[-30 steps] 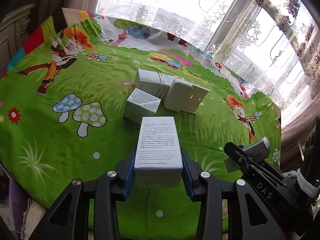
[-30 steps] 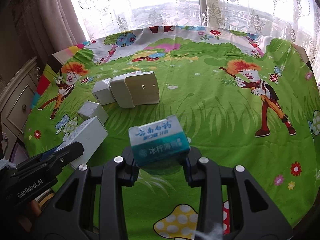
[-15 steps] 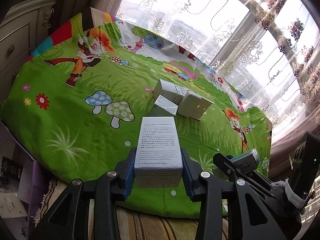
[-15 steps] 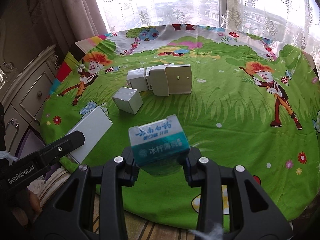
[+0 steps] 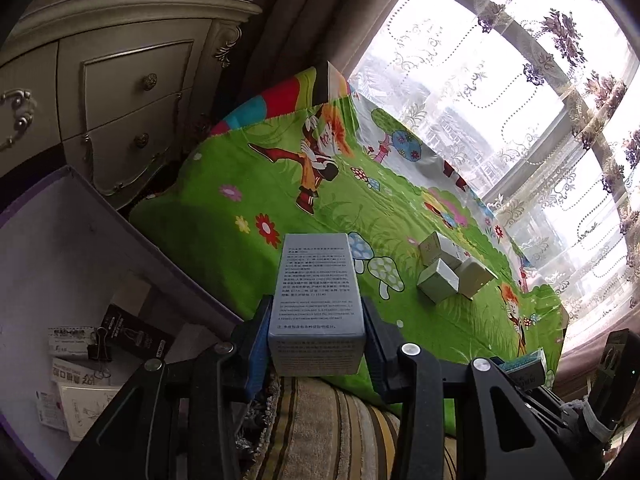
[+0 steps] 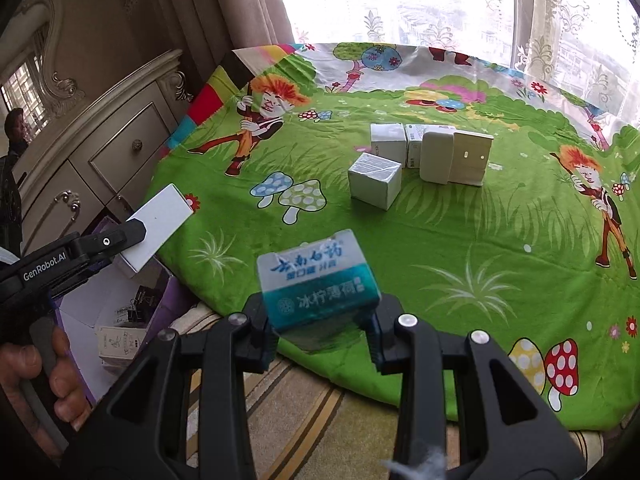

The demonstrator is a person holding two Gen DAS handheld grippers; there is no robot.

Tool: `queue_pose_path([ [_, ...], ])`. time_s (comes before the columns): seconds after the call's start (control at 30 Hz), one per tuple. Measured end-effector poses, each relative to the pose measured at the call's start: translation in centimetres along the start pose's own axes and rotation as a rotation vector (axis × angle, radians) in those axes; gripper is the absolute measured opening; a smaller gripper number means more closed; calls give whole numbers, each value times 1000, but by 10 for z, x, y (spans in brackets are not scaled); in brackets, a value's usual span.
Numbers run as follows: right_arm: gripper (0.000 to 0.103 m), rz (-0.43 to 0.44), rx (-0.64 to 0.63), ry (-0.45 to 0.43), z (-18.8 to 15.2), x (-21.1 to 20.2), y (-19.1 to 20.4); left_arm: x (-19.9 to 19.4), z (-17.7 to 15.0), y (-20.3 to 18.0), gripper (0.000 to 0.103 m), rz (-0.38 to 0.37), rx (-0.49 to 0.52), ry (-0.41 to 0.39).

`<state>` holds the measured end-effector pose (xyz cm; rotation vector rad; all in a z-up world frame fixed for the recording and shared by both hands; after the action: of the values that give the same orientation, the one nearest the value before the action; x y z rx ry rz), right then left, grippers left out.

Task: Organize rigid objects
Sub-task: 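Carry the white text box and teal box into the purple-rimmed box and release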

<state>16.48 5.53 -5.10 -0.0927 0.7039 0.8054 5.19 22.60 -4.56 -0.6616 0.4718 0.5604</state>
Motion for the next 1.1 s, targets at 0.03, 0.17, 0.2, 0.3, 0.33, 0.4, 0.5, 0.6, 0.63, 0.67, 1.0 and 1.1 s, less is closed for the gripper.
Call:
queue_pose_path([
  [0.03, 40, 11, -10, 3, 0, 1, 7, -2, 4, 13, 42, 20, -12, -10],
  [0.17, 40, 53, -51, 21, -3, 5, 38, -11, 15, 59, 42, 94, -54, -39],
  [0.2, 40, 63, -62, 25, -3, 6, 45, -14, 17, 70, 42, 110, -65, -45],
  [0.3, 40, 97, -97, 37, -5, 9, 70, -19, 19, 100, 42, 156, -96, -56],
  [0.33, 40, 107, -108, 42, -5, 11, 78, -21, 18, 109, 42, 170, -105, -57],
  [0.4, 40, 136, -128, 53, -7, 14, 95, -24, 18, 124, 42, 195, -123, -60],
  [0.5, 40, 177, -173, 69, -11, 18, 125, -29, 18, 145, 42, 228, -142, -66],
  [0.6, 40, 230, -207, 91, -17, 23, 156, -34, 19, 163, 42, 262, -161, -74],
  [0.63, 40, 247, -221, 100, -20, 24, 166, -36, 19, 168, 42, 272, -167, -75],
  [0.67, 40, 261, -235, 107, -23, 25, 175, -37, 18, 174, 42, 282, -174, -76],
  [1.0, 40, 369, -330, 172, -53, 35, 242, -45, 13, 207, 42, 347, -221, -81],
  [1.1, 40, 384, -349, 187, -57, 38, 253, -44, 11, 213, 47, 375, -220, -65],
])
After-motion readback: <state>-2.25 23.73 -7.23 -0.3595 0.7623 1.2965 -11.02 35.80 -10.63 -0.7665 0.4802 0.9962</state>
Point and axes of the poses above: each gripper's, at about its wrist camera, not at the fingertips, and x roughly the way its jaws point, y to its left, z to its top, the point moved 10 cm from there along x, roughly the way its jaws point, and after that the axes turned 11 degrees about -y, right-handed, at the moved point
